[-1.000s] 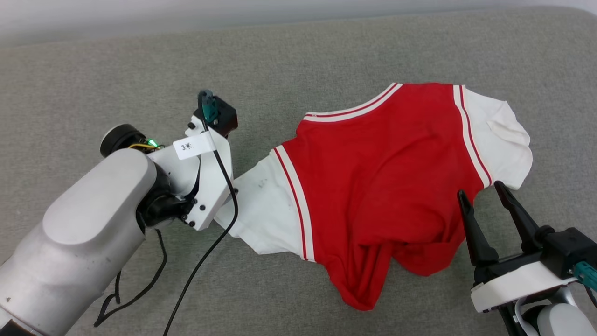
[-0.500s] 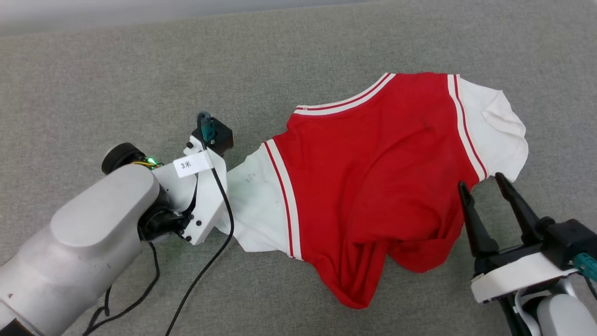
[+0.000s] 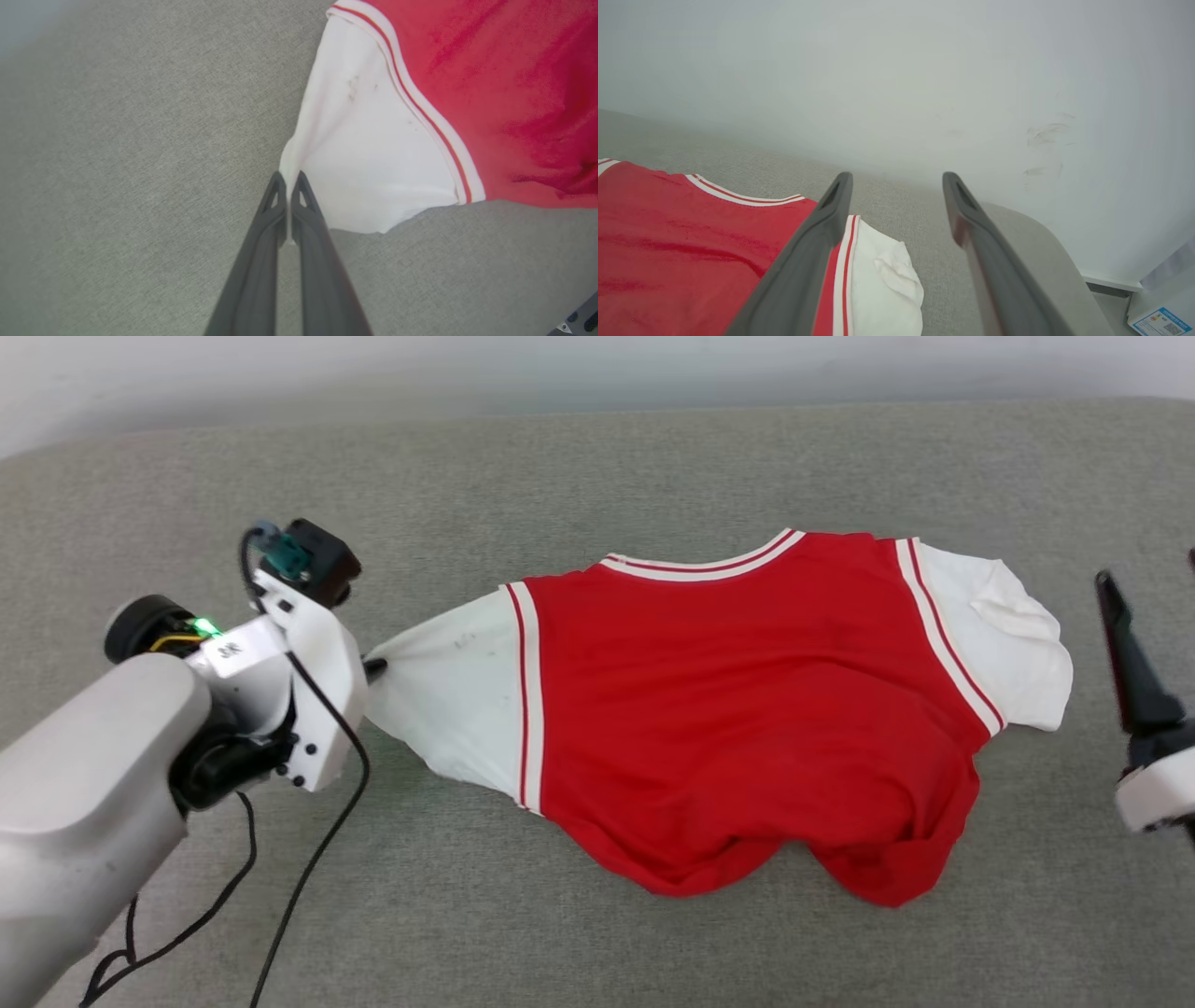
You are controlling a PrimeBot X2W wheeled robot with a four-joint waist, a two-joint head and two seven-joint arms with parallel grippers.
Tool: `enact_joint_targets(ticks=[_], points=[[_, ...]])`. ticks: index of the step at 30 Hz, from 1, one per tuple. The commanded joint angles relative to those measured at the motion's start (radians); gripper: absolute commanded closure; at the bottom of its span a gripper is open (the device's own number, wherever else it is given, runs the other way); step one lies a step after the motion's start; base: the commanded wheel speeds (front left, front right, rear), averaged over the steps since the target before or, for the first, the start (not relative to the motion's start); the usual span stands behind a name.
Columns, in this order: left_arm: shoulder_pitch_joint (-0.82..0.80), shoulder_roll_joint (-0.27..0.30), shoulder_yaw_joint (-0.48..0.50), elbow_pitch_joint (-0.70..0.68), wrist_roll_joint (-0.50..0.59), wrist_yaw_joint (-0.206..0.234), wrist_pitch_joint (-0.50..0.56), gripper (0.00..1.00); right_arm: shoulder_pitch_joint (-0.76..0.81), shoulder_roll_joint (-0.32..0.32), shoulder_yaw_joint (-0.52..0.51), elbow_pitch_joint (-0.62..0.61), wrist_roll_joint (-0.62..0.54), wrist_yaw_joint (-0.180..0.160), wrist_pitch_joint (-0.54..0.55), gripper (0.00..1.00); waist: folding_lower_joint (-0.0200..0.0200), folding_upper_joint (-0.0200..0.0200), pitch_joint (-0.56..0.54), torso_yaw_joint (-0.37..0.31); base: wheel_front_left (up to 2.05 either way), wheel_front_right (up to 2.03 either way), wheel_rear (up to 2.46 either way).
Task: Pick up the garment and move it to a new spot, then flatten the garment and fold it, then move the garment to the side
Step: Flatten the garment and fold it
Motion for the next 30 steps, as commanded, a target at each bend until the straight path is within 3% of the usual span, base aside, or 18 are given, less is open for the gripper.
enact_joint_targets(ticks=[1, 8, 16, 23, 30], points=[[0.014, 0.014, 0.011, -0.011, -0.005, 0.011, -0.012, 1.00, -0.028, -0.030, 0.006, -0.007, 0.013, -0.001, 0.027, 0.00, 0.0000, 0.0000, -0.001, 0.018, 0.00, 0.00, 0.00], [0.031, 0.069, 0.042, -0.076, -0.008, 0.049, -0.046, 1.00, -0.182, -0.225, 0.108, 0.024, 0.123, -0.001, 0.269, 0.00, 0.0000, 0.0000, 0.026, 0.060, 0.00, 0.00, 0.00], [0.006, 0.064, 0.054, -0.141, 0.012, 0.074, -0.072, 1.00, -0.376, -0.423, 0.328, 0.084, 0.404, -0.001, 0.764, 0.00, 0.0000, 0.0000, 0.089, 0.101, 0.00, 0.00, 0.00], [-0.043, 0.035, 0.062, -0.177, 0.040, 0.077, -0.090, 1.00, -0.552, -0.460, 0.438, 0.166, 0.482, -0.001, 1.050, 0.00, 0.0000, 0.0000, 0.174, 0.145, 0.00, 0.00, 0.00], [-0.088, 0.008, 0.065, -0.196, 0.064, 0.074, -0.109, 1.00, -0.652, -0.413, 0.470, 0.293, 0.457, -0.001, 1.088, 0.00, 0.0000, 0.0000, 0.250, 0.180, 0.00, 0.00, 0.00]])
